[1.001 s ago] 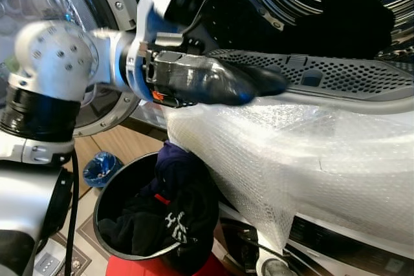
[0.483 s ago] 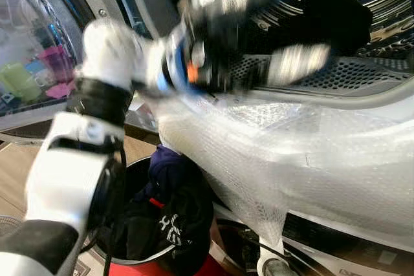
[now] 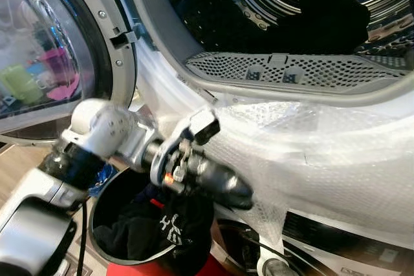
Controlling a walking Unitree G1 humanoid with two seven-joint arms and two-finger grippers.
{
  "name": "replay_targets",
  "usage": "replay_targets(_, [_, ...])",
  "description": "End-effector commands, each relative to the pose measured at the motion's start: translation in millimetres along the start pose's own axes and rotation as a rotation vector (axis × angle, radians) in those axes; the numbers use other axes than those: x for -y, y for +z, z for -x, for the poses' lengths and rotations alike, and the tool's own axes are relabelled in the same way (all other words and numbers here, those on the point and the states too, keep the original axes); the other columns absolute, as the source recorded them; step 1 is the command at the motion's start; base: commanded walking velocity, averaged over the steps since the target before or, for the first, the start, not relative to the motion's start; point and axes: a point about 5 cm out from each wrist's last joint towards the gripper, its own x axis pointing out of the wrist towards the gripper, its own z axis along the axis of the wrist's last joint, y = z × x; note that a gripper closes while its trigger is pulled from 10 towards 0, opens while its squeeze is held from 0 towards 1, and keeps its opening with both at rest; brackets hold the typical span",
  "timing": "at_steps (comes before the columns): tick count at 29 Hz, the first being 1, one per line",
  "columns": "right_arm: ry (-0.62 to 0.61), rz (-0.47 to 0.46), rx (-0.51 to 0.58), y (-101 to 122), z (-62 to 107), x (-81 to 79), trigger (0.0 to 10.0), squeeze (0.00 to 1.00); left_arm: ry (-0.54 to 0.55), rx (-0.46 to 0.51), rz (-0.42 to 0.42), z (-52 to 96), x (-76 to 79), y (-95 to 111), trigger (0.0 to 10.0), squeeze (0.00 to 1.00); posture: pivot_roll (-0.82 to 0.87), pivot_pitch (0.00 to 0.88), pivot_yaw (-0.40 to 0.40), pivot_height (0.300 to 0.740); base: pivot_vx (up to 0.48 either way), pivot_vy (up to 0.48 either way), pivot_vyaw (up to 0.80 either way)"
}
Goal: Clothes washing
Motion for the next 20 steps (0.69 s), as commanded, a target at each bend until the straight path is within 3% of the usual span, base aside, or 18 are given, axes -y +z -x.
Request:
replay_targets(1, [0.025,-0.006,-0.025,-7.3,1.4,-11.0,10.0,0.0,0.156,-0.004,-0.021,10.8,-25.1,-17.8,10.0,0.0,0.17,0.0,0.272,0.74,0.0,0.0,0.0])
replay_targets(2, [0.025,-0.006,-0.025,-7.3,1.4,-11.0,10.0,0.0,0.156,-0.004,-0.021,10.8,-25.1,-17.8,10.0,0.0,0.17,0.0,0.272,0.74,0.0,0.0,0.0])
replay_targets(3, [0.026,-0.005,-0.029,-8.6,1.6,-11.2,10.0,0.0,0.244,0.002,-0.032,15.1,-41.1,-27.1,10.0,0.0,0.17,0.0,0.272,0.74,0.0,0.0,0.0])
replay_targets(6, [0.026,-0.004,-0.036,-11.9,2.0,-11.5,10.0,0.0,0.388,0.004,-0.066,22.3,-65.0,-44.0,10.0,0.0,0.17,0.0,0.275,0.74,0.0,0.0,0.0])
replay_targets(9, [0.027,-0.004,-0.038,-13.1,2.1,-11.7,10.0,0.0,0.436,0.023,-0.093,26.2,-73.7,-48.3,10.0,0.0,0.16,0.0,0.276,0.74,0.0,0.0,0.0])
replay_targets(11, [0.028,-0.001,-0.043,-15.9,2.5,-11.5,10.0,0.0,0.544,0.057,-0.133,30.9,-87.4,-50.5,10.0,0.0,0.16,0.0,0.274,0.74,0.0,0.0,0.0])
replay_targets(12, [0.029,0.004,-0.053,-20.3,3.0,-11.4,10.0,0.0,0.641,0.134,-0.155,33.1,-97.0,-48.1,10.0,0.0,0.16,0.0,0.271,0.74,0.0,0.0,0.0])
replay_targets(16, [0.028,0.008,-0.063,-25.6,3.8,-11.0,10.0,0.0,0.751,0.201,-0.228,32.3,-101.5,-43.3,10.0,0.0,0.16,0.0,0.27,0.74,0.0,0.0,0.0])
replay_targets(20, [0.03,0.019,-0.076,-31.1,4.6,-10.4,10.0,0.0,0.809,0.243,-0.335,26.2,-93.6,-35.0,10.0,0.0,0.17,0.0,0.267,0.74,0.0,0.0,0.0])
